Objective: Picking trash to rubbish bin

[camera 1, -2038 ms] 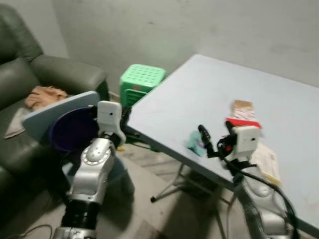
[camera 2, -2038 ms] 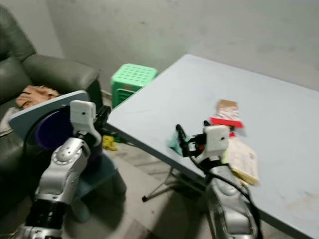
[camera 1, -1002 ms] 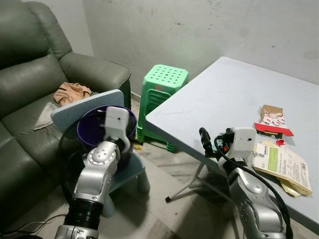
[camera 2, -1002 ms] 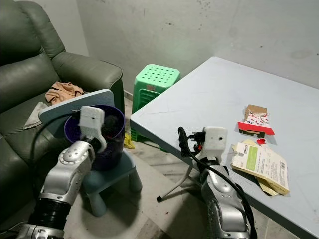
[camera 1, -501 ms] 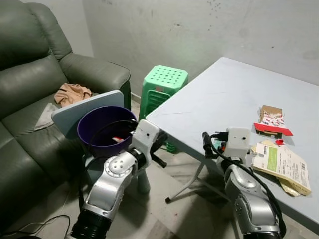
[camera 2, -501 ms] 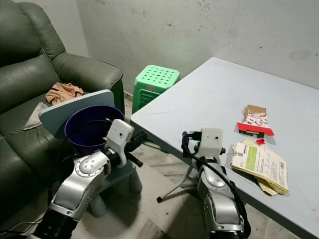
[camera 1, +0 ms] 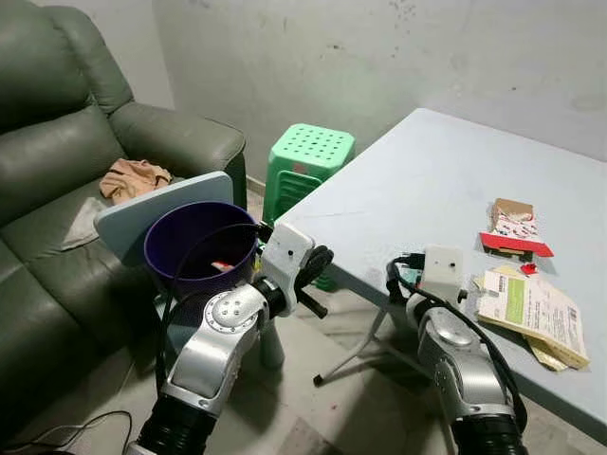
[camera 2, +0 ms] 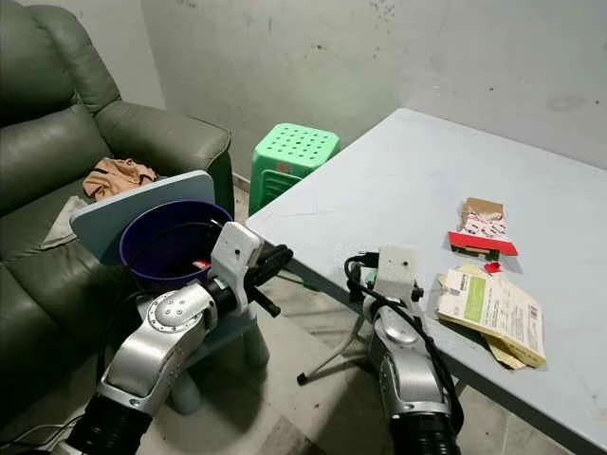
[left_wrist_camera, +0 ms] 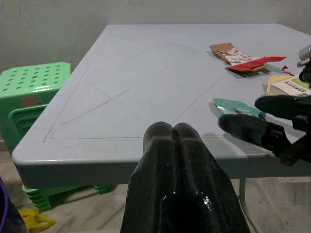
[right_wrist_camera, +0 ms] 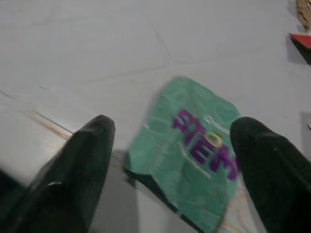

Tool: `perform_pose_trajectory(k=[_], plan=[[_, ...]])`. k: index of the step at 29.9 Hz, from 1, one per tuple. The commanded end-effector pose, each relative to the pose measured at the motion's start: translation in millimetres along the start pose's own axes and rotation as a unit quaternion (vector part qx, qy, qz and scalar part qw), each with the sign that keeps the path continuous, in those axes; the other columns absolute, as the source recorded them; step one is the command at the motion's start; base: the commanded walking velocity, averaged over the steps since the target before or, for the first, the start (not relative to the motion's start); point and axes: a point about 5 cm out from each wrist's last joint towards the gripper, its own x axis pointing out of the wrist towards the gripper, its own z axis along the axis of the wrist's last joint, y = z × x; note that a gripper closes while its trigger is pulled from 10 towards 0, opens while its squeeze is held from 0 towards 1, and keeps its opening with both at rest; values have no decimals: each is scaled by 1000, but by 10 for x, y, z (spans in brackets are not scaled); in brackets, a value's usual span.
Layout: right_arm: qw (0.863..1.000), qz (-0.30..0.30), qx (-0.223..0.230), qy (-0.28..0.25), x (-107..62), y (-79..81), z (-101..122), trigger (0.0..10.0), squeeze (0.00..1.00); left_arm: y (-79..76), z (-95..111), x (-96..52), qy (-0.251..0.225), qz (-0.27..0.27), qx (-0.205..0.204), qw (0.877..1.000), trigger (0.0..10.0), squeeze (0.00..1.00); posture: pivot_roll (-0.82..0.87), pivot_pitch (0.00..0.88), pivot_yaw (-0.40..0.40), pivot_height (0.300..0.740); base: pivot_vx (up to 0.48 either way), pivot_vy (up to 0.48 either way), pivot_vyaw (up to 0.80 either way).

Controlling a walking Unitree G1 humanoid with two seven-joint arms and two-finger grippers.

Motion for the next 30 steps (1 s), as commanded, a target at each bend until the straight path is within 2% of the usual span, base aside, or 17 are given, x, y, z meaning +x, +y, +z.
perform_pose_trajectory(k=[1, 12, 22, 30], plan=[[1000, -9, -1, 2, 12, -28, 3, 0, 0, 19, 73, -5, -10, 2, 1, 1000, 10000, 0, -48, 0, -40, 740, 0, 0, 0], [1000, 5, 2, 18, 5, 3, -58, 0, 0, 50, 116, -7, -17, 11, -10, 1000, 10000, 0, -47, 0, -44, 740, 0, 0, 0], [999, 6, -20, 44, -15, -20, -115, 0, 0, 52, 121, -18, -19, 15, -14, 1000, 10000, 0, -43, 0, -50, 740, 0, 0, 0], [999, 3, -46, 23, -36, -40, -93, 0, 0, 69, 120, -25, -19, 22, -15, 999, 10000, 0, -42, 0, -51, 740, 0, 0, 0]])
